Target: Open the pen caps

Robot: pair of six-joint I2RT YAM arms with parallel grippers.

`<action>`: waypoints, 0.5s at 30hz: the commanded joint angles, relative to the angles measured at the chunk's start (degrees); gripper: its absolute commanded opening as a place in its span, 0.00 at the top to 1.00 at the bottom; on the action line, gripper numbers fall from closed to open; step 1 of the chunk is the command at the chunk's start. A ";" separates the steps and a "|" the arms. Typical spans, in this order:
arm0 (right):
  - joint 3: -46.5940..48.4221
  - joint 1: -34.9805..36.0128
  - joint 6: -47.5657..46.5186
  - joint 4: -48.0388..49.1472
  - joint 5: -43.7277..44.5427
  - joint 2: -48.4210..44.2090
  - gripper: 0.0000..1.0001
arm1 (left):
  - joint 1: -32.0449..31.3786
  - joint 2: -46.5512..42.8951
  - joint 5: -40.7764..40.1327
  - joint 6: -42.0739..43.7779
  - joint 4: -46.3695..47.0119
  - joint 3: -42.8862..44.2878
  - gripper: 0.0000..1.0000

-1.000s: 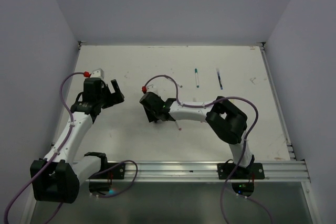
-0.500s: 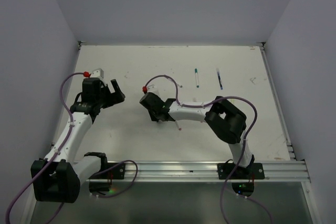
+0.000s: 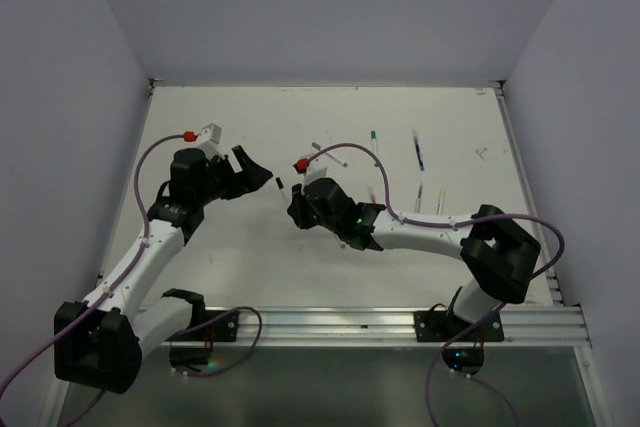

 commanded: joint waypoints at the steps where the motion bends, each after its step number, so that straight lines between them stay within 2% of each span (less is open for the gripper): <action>1: -3.28 0.32 -1.05 11.38 -1.74 -4.64 1.00 | -5.10 -0.23 -0.87 -3.35 5.75 2.69 0.15; 8: -5.66 0.24 -2.37 14.47 -3.23 -7.64 1.00 | -8.10 0.04 -4.04 -8.35 10.93 -0.20 0.25; 15: -6.45 0.32 -3.42 16.23 -5.34 -7.99 1.00 | -9.24 1.35 -4.92 -10.38 11.47 0.41 0.33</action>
